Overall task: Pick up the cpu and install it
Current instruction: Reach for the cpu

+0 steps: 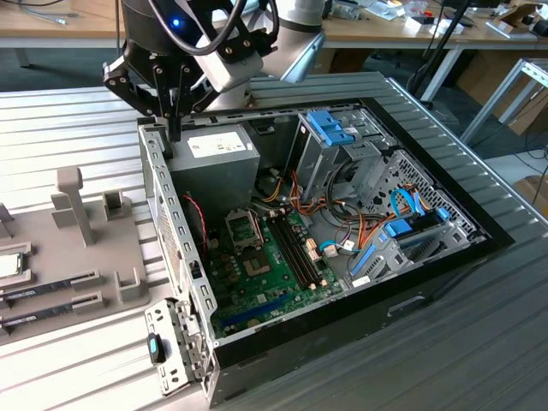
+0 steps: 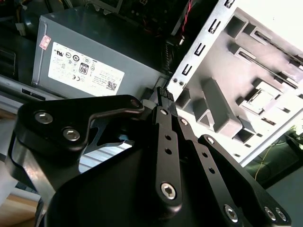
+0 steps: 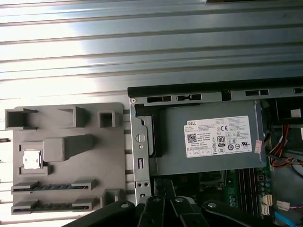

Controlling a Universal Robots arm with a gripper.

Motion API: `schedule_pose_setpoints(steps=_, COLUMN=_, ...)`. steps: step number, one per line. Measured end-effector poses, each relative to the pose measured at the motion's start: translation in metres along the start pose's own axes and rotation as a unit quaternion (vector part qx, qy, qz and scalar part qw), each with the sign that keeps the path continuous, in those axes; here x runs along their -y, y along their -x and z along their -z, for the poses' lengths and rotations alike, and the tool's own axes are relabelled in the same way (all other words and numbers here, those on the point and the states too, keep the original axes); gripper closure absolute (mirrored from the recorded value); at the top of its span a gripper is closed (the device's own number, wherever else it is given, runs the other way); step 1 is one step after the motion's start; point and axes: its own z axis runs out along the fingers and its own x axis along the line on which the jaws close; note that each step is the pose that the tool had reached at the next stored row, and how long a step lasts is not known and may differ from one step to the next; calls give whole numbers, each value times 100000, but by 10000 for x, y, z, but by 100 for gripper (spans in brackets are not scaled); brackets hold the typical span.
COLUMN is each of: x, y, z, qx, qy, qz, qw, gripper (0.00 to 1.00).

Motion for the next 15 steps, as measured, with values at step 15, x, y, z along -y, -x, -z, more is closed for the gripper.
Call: schedule_pose_setpoints(steps=15, x=8, y=-111, z=3, qx=0, qy=-1, qz=-4, qw=100000, gripper=89)
